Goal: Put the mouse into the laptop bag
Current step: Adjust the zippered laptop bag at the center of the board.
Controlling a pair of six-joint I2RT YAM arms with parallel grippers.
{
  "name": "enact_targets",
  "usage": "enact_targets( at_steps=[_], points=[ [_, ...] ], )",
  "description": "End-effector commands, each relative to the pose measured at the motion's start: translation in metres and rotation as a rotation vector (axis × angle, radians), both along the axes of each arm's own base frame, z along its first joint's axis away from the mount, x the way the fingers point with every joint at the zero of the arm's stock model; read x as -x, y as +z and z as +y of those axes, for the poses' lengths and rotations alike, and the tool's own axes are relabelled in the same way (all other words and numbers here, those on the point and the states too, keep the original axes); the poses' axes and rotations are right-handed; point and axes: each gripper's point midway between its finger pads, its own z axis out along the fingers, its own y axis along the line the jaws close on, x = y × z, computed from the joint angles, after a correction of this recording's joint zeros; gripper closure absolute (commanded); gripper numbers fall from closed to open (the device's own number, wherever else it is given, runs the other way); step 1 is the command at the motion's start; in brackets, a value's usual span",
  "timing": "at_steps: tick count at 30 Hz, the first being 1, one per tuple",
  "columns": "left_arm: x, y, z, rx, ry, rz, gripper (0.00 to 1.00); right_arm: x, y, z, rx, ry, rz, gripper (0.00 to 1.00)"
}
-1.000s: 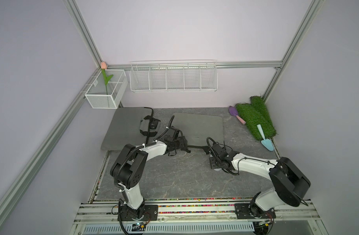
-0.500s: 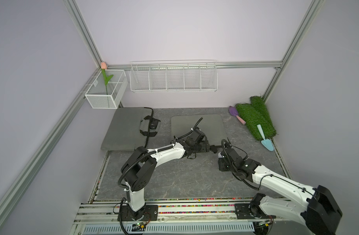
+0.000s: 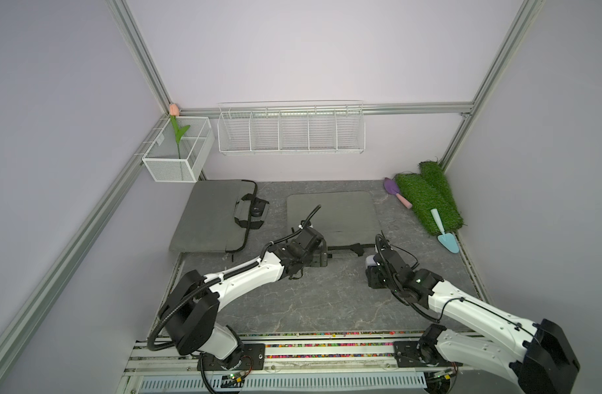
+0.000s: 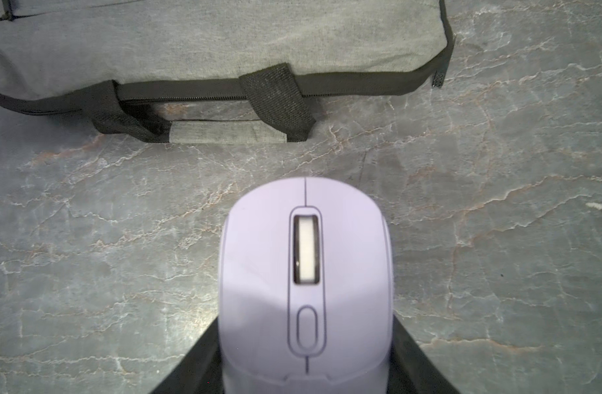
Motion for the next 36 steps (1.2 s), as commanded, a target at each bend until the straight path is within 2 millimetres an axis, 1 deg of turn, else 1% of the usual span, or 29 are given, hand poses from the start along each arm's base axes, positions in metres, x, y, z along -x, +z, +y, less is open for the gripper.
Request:
enact_targets(
  at_steps=[1, 2, 4, 7, 10, 12, 16, 20, 23, 28, 30, 32, 33, 35, 36],
  points=[
    [-0.006, -0.016, 0.021, -0.056, 0.040, -0.001, 0.05, -0.003, 0.004, 0.003, -0.027, 0.000, -0.015, 0.51],
    [-0.009, -0.019, 0.021, -0.035, 0.044, 0.016, 0.05, -0.003, 0.004, 0.004, -0.030, 0.001, -0.015, 0.51],
    [-0.018, -0.032, 0.019, 0.052, 0.054, 0.079, 0.08, -0.004, 0.002, 0.005, -0.032, 0.005, -0.013, 0.51],
    [-0.030, -0.041, 0.016, 0.116, 0.082, 0.135, 0.12, -0.004, 0.000, 0.006, -0.030, 0.006, -0.009, 0.51],
    [-0.037, -0.037, 0.010, 0.170, 0.112, 0.124, 0.12, -0.003, -0.002, 0.005, -0.022, 0.004, -0.007, 0.51],
    [-0.041, -0.036, 0.011, 0.198, 0.144, 0.127, 0.12, -0.003, -0.004, 0.004, -0.014, 0.004, -0.002, 0.51],
    [-0.049, -0.046, 0.009, 0.259, 0.173, 0.190, 0.14, -0.004, -0.005, 0.005, -0.016, 0.008, -0.002, 0.51],
    [-0.056, -0.054, 0.008, 0.255, 0.202, 0.222, 0.15, -0.005, -0.005, 0.008, -0.027, 0.012, -0.001, 0.52],
    [-0.058, -0.057, 0.007, 0.262, 0.216, 0.235, 0.16, -0.004, -0.005, 0.009, -0.033, 0.018, 0.003, 0.52],
    [-0.060, -0.058, 0.010, 0.272, 0.246, 0.237, 0.17, -0.003, -0.007, 0.008, -0.033, 0.016, 0.002, 0.52],
    [-0.061, -0.060, 0.009, 0.282, 0.248, 0.246, 0.19, -0.002, -0.007, 0.008, -0.032, 0.017, 0.005, 0.52],
    [-0.063, -0.063, 0.011, 0.283, 0.260, 0.247, 0.23, -0.002, -0.008, 0.008, -0.032, 0.018, 0.007, 0.52],
    [-0.065, -0.065, 0.012, 0.283, 0.265, 0.247, 0.28, -0.002, -0.008, 0.008, -0.032, 0.018, 0.006, 0.52],
    [-0.069, -0.066, 0.013, 0.279, 0.278, 0.243, 0.43, -0.001, -0.007, 0.007, -0.034, 0.019, 0.004, 0.52],
    [-0.070, -0.067, 0.014, 0.273, 0.285, 0.242, 0.55, -0.001, -0.007, 0.007, -0.034, 0.019, 0.003, 0.52]
  ],
)
